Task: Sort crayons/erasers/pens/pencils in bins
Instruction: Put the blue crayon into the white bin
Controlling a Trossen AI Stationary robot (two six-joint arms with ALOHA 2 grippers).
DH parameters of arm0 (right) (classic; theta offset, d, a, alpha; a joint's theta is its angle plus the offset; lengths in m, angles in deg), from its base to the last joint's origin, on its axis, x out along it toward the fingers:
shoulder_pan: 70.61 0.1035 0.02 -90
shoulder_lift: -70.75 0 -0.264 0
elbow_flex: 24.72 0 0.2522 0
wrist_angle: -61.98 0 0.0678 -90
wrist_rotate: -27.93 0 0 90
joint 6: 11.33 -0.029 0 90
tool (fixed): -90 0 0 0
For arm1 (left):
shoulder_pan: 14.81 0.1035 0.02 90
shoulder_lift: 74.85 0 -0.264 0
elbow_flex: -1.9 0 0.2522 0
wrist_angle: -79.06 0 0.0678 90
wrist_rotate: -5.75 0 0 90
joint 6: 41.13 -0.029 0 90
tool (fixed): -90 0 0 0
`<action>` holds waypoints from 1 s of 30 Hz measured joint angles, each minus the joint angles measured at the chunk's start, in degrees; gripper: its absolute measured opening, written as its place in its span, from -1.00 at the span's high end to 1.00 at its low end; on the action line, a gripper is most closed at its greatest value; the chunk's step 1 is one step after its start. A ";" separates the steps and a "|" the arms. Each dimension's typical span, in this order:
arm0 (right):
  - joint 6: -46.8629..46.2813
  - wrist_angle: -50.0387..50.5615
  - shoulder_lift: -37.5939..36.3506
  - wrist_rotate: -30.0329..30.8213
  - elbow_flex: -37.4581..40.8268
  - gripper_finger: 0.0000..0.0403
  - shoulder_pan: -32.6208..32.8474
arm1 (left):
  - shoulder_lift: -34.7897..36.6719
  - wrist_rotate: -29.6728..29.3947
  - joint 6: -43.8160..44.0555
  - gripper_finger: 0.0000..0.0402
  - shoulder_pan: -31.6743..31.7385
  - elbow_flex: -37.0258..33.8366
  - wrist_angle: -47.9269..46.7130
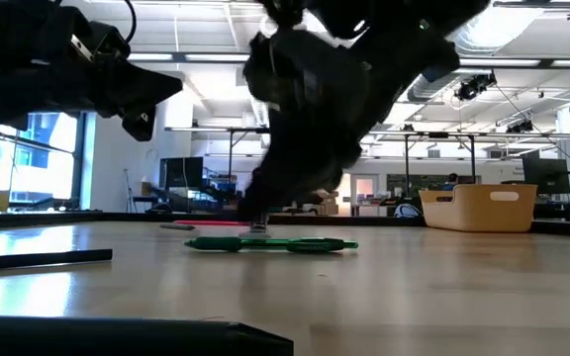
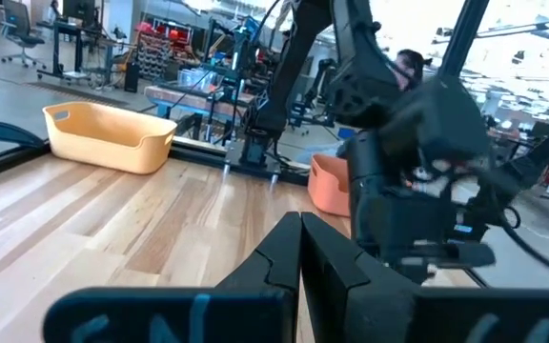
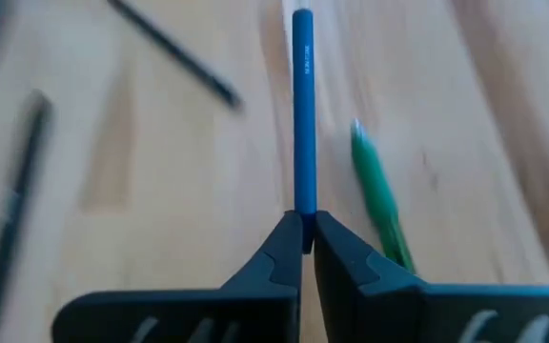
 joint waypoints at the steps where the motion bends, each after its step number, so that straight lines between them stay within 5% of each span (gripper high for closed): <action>1: 0.50 -3.42 -0.95 -0.02 1.62 1.00 -0.32 | -0.02 0.02 0.02 1.00 0.00 0.00 0.10; 14: 5.35 -49.46 -5.52 2.95 17.05 1.00 -4.78 | 0.01 8.39 6.99 0.88 -2.10 4.16 1.37; 30: 12.93 -67.41 -5.52 3.52 17.45 1.00 -4.54 | 0.01 7.61 3.98 0.30 -5.63 5.60 0.98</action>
